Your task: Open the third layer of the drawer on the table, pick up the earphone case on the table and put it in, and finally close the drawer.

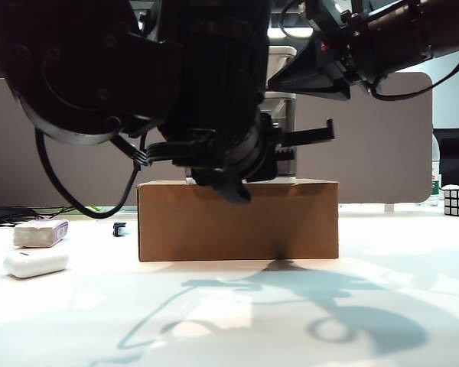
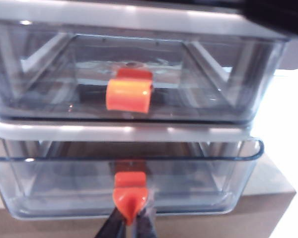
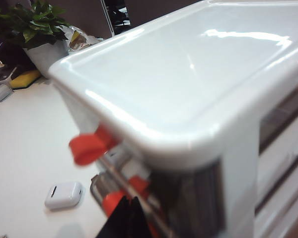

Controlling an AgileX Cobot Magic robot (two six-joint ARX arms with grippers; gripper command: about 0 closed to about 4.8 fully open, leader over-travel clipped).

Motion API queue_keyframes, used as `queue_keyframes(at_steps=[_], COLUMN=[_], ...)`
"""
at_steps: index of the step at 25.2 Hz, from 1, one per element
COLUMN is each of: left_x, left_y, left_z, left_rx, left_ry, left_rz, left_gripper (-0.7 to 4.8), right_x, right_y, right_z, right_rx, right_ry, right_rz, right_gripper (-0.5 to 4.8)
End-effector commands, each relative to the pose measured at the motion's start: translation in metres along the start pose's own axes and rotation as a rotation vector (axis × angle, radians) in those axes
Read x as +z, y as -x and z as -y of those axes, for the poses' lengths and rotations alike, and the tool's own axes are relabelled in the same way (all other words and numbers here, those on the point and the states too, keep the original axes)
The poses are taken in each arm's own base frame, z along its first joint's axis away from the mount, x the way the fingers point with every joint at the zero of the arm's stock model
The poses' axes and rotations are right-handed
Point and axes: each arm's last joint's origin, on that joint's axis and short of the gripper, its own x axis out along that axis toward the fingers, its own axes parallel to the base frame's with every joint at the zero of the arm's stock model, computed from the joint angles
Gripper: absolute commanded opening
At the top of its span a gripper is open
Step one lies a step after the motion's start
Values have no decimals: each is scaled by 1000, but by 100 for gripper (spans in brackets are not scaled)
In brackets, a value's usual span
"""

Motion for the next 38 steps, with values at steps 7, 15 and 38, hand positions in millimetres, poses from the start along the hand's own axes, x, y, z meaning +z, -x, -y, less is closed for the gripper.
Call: queue_keyframes(at_steps=[7, 15, 38], left_x=[-7, -10, 62], left_y=[38, 66, 151], left_z=[7, 19, -88], left_rx=[3, -12, -407], left_ry=[-8, -21, -79], left_rz=[-3, 1, -142], left_gripper=[-6, -6, 169], right_x=[7, 7, 2], right_y=[-2, -2, -2], right_z=[0, 0, -2], right_rx=[-3, -1, 71], right_ry=[17, 16, -15], right_rz=[30, 30, -33], right_gripper=[-5, -5, -5])
